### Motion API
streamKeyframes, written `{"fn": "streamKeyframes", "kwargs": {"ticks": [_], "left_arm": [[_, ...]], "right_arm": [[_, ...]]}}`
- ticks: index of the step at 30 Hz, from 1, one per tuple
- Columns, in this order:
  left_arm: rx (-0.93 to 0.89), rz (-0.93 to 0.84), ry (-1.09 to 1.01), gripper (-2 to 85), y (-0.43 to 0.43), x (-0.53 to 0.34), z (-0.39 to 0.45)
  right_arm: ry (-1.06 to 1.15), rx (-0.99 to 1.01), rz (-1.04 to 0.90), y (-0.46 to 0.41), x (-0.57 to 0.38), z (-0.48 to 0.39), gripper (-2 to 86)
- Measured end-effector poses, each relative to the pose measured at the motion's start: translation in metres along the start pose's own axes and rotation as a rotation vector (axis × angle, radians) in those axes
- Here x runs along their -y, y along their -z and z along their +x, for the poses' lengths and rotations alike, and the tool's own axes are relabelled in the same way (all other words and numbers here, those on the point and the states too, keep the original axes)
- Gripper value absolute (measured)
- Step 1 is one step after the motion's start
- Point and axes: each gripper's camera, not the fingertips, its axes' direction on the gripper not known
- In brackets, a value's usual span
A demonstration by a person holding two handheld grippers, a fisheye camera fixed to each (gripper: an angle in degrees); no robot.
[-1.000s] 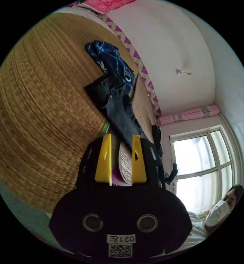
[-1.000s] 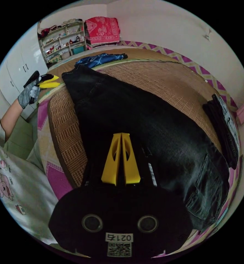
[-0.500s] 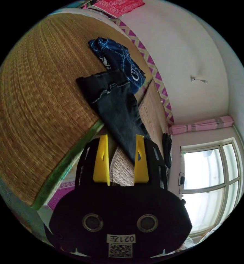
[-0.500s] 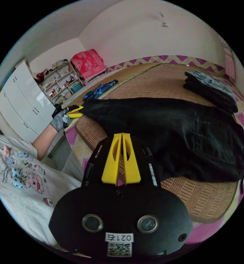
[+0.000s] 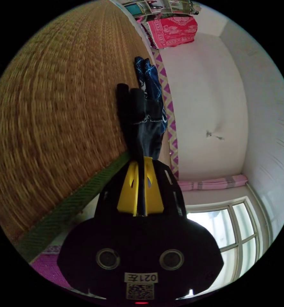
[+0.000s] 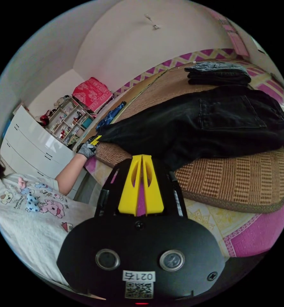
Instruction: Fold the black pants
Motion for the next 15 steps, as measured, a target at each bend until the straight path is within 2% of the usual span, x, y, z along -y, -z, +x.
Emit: {"fn": "streamKeyframes", "kwargs": {"ticks": [3, 5, 9, 12, 14, 15], "left_arm": [[-0.057, -0.01, -0.013, -0.8, -0.01, -0.034, 0.022], [-0.094, -0.015, -0.098, -0.9, -0.013, -0.066, 0.059], [0.049, -0.031, -0.332, -0.9, -0.024, -0.126, 0.15], [0.229, -0.016, -0.69, -0.9, -0.048, -0.211, 0.25], [0.355, -0.027, -1.055, -0.9, -0.084, -0.313, 0.331], [0.383, -0.031, -1.141, -0.9, -0.095, -0.342, 0.348]], "right_arm": [[-0.025, 0.012, 0.014, 0.022, -0.006, 0.01, -0.6], [-0.04, 0.021, 0.022, 0.034, -0.01, 0.016, -0.6], [-0.064, 0.041, 0.045, 0.066, -0.02, 0.029, -0.7], [-0.075, 0.057, 0.07, 0.091, -0.026, 0.039, -0.7], [-0.081, 0.065, 0.08, 0.104, -0.03, 0.045, -0.7], [-0.089, 0.066, 0.09, 0.114, -0.034, 0.049, -0.7]]}}
